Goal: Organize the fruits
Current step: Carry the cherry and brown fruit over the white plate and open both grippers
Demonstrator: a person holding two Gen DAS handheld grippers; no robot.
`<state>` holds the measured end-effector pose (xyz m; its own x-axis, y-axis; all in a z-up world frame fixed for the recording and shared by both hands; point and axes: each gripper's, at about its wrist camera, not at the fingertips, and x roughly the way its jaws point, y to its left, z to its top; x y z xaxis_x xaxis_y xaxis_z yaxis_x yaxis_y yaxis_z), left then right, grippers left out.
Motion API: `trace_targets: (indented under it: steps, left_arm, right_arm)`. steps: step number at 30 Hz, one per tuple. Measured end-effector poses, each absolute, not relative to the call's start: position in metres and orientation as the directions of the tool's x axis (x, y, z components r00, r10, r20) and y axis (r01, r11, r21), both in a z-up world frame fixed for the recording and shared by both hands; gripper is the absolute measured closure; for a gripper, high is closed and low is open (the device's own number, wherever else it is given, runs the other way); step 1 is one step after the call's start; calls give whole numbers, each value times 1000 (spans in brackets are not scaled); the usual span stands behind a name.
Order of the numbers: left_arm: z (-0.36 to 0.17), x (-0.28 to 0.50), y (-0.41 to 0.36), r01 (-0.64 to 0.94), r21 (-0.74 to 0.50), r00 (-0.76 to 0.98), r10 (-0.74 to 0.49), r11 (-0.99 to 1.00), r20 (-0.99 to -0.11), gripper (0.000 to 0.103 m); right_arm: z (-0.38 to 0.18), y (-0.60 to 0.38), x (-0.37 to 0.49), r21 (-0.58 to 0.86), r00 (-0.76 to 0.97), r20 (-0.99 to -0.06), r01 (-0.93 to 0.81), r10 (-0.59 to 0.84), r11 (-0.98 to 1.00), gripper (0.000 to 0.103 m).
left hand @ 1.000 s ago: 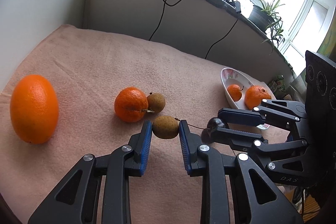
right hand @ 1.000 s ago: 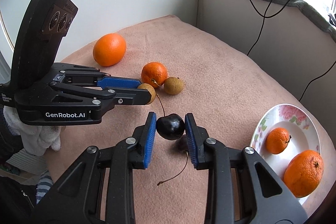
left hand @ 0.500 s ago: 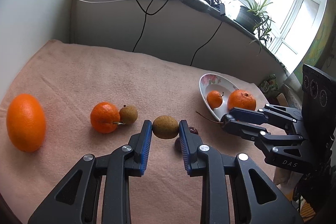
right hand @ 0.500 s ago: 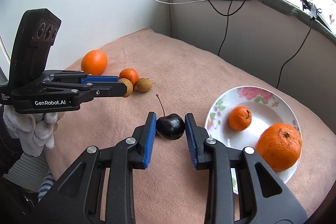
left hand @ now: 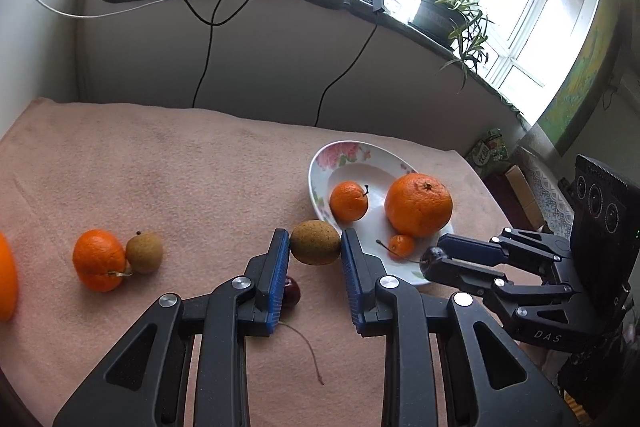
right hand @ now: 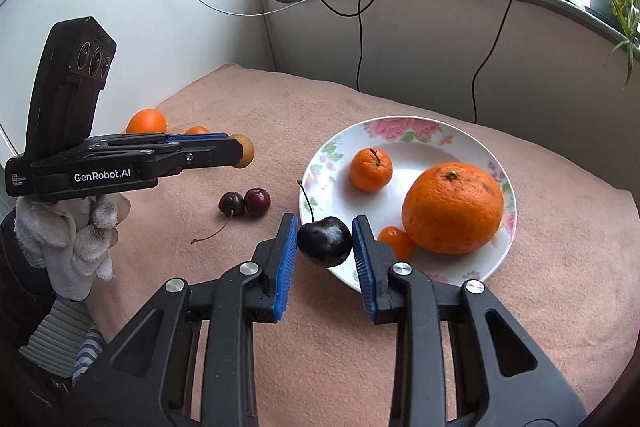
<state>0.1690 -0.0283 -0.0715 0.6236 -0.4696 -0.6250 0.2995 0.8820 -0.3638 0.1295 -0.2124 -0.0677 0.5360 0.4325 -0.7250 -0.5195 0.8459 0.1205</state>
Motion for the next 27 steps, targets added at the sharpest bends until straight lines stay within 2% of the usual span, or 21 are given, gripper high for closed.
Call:
trace_targets:
  steps: [10, 24, 25, 27]
  left_arm:
    - [-74, 187, -69, 348, -328, 591, -477, 878, -650, 78]
    - [-78, 194, -80, 350, -304, 585, -460, 886, -668, 78]
    - [-77, 194, -80, 349, -302, 587, -458, 887, -667, 77]
    - [-76, 194, -79, 345, -301, 592, -455, 889, -665, 60]
  right_arm:
    - [-80, -226, 136, 154, 527, -733, -487, 430, 860, 74]
    - [-83, -227, 141, 149, 519, -743, -487, 422, 861, 73]
    - [-83, -227, 141, 144, 521, -744, -487, 419, 862, 74]
    - [-84, -226, 141, 138, 521, -747, -486, 413, 863, 73]
